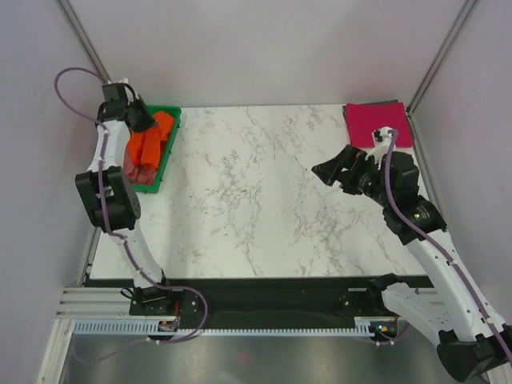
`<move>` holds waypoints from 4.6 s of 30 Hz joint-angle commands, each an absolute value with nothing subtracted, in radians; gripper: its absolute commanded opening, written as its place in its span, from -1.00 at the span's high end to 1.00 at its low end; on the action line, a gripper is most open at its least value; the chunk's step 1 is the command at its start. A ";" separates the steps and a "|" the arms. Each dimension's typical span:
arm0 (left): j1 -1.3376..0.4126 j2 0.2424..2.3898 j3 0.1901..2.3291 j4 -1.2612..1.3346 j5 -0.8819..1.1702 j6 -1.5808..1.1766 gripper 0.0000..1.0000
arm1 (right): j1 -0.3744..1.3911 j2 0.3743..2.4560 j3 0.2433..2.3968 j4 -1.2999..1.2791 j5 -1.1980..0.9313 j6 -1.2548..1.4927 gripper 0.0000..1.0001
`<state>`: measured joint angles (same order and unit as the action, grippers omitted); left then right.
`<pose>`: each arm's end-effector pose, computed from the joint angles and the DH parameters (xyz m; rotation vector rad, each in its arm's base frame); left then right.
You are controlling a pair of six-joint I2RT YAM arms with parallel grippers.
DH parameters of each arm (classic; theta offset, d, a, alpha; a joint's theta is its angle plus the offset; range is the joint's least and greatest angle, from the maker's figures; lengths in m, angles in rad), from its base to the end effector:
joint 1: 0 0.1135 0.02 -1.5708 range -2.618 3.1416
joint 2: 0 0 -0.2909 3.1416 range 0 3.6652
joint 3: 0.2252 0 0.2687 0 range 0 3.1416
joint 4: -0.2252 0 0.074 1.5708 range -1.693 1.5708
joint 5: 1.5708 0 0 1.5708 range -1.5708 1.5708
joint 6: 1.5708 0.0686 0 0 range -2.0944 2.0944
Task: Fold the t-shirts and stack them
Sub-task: Grab the tshirt from the pile, then move the tshirt to the center of the board, then flatten the tshirt out
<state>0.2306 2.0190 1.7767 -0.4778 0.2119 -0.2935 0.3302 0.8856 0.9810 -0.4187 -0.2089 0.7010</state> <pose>0.5103 0.1050 0.2780 -0.4854 2.2344 -0.2753 0.2080 0.0863 0.3786 0.2186 1.9774 0.8848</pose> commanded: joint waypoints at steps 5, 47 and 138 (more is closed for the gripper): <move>0.083 1.767 2.242 -0.410 0.537 -0.452 0.95 | 0.334 0.827 1.000 -0.425 -0.207 0.727 -0.95; -0.387 1.138 0.652 -0.337 0.416 -0.525 -0.29 | 0.279 1.761 1.313 -0.413 0.181 0.374 -0.62; -0.104 1.432 1.164 -0.397 0.225 -0.453 -0.16 | 0.155 1.476 1.078 -0.365 0.012 0.480 -0.15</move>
